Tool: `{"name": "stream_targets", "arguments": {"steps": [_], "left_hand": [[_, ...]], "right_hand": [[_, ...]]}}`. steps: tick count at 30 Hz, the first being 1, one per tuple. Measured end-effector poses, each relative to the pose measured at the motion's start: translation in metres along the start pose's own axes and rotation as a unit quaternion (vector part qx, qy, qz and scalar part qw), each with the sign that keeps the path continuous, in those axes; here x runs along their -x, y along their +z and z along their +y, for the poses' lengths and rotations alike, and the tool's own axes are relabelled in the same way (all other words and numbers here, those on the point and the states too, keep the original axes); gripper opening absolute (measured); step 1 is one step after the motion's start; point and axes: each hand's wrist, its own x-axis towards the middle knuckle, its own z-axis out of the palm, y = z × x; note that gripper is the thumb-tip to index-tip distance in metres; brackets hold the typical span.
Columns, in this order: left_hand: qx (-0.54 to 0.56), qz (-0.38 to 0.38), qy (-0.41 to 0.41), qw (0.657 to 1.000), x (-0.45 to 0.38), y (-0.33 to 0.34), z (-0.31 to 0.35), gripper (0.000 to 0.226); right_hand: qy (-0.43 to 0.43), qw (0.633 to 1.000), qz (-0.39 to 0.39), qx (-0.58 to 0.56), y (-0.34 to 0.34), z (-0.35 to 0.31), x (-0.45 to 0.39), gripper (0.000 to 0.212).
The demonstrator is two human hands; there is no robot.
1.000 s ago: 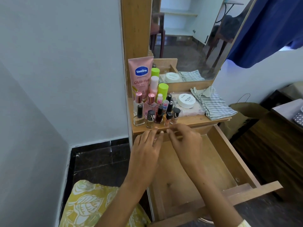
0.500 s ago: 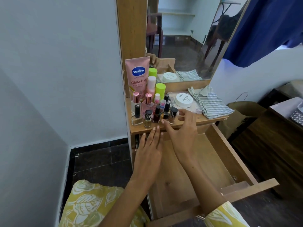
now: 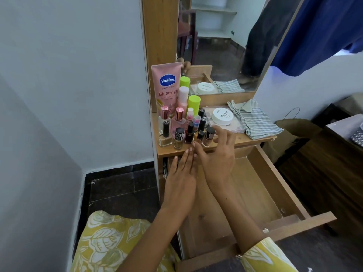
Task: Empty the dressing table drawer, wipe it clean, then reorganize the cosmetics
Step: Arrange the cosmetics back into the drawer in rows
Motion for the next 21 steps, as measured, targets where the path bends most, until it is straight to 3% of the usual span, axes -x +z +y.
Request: {"name": "stream_targets", "arguments": {"steps": [14,18,21], "left_hand": [[0.012,0.041,0.002,0.999,-0.001,-0.002,0.002,0.06],[0.005,0.035,0.004,0.999,-0.001,-0.003,0.002,0.06],[0.0,0.03,0.007,1.0,-0.002,-0.003,0.001,0.06]], "right_hand": [[0.014,0.993,-0.017,-0.116,0.009,0.016,0.003,0.057],[-0.019,0.998,-0.023,-0.054,0.007,0.013,0.002,0.058],[-0.036,0.999,-0.03,-0.023,0.004,0.007,0.001,0.047]]}}
